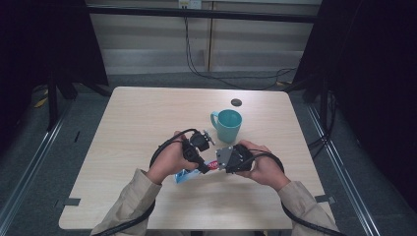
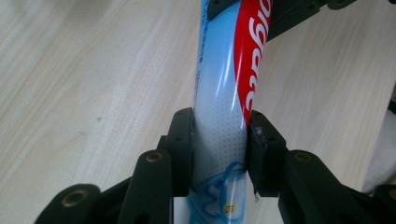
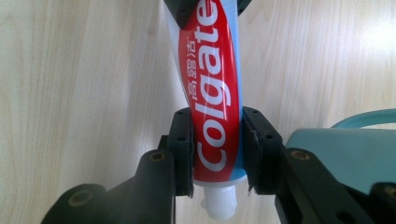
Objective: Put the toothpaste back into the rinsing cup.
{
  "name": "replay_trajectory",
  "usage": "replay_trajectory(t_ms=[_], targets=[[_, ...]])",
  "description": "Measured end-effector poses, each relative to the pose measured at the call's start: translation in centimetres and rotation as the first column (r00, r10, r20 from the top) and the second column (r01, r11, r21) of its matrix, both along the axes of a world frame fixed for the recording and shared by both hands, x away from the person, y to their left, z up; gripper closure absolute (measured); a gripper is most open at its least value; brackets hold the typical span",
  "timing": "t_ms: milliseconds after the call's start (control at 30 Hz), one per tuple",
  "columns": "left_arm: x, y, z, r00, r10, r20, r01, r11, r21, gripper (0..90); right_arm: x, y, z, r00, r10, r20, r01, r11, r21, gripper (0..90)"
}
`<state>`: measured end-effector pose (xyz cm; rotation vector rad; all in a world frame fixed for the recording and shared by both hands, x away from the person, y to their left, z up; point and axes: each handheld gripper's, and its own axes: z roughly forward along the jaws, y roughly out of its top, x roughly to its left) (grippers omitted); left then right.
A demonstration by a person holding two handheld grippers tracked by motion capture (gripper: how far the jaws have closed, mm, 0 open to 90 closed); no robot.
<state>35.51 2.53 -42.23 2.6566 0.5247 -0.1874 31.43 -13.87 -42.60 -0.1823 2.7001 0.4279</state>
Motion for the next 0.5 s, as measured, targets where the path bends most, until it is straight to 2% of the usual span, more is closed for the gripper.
replay_trajectory(t_ms=[67, 100, 133, 167, 233, 300, 367, 400, 500], targets=[[-0.14, -0.09, 0.08, 1.0000, -0.001, -0.004, 0.001, 1.0000, 0.001, 66.5, -0.04, -0.08, 0.06, 1.0000, 0.004, -0.002, -0.004, 1.0000, 0.004, 67.6], [-0.23, -0.14, 0.19, 0.9999, -0.003, 0.016, 0.002, 1.0000, 0.008, 67.3, -0.04, -0.14, 0.07, 0.9999, 0.010, 0.003, -0.010, 0.9999, 0.005, 67.1], [-0.27, -0.18, 0.29, 0.9998, -0.013, 0.017, 0.013, 0.9998, 0.017, 68.1, -0.10, -0.13, 0.04, 0.9996, 0.015, 0.023, -0.015, 0.9999, 0.008, 66.6], [-0.33, -0.26, 0.32, 0.9999, -0.017, -0.004, 0.017, 0.9996, 0.023, 69.0, -0.09, -0.14, 0.04, 0.9998, 0.018, 0.012, -0.018, 0.9998, 0.011, 65.8], [-0.44, -0.30, 0.29, 0.9994, -0.031, 0.012, 0.031, 0.9993, 0.020, 71.2, -0.11, -0.07, -0.06, 0.9999, 0.015, -0.005, -0.015, 0.9998, 0.014, 62.7], [-0.43, -0.28, 0.30, 0.9996, -0.028, -0.002, 0.028, 0.9995, 0.013, 72.4, -0.10, -0.11, -0.14, 0.9999, -0.001, -0.016, 0.001, 0.9999, 0.014, 60.0], [-0.62, -0.32, 0.38, 0.9994, -0.032, 0.012, 0.032, 0.9995, 0.005, 73.4, 0.12, -0.23, -0.23, 0.9994, -0.017, -0.029, 0.018, 0.9990, 0.042, 54.3], [-0.63, -0.30, 0.40, 0.9997, -0.024, 0.010, 0.024, 0.9997, -0.002, 73.7, 0.24, -0.32, -0.30, 0.9990, -0.028, -0.035, 0.030, 0.9975, 0.064, 51.6], [-0.48, -0.23, 0.59, 0.9995, -0.030, 0.004, 0.031, 0.9990, -0.033, 74.1, 0.36, -0.22, -0.54, 0.9992, -0.023, -0.032, 0.026, 0.9956, 0.090, 44.7]])
